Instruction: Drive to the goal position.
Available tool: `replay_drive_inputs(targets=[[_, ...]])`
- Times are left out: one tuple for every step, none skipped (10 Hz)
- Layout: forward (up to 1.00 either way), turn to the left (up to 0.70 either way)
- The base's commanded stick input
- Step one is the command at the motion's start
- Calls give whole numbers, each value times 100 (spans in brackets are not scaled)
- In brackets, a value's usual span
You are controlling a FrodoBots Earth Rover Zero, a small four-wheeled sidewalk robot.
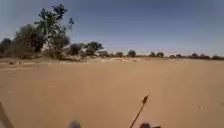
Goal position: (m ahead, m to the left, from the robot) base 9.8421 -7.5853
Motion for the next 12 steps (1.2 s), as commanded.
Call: replay_drive_inputs(targets=[[70,0],[70,0],[70,-5],[70,-13],[70,-35],[70,-35],[70,-35],[70,-35],[70,-35],[70,-35],[70,-35],[70,-35]])
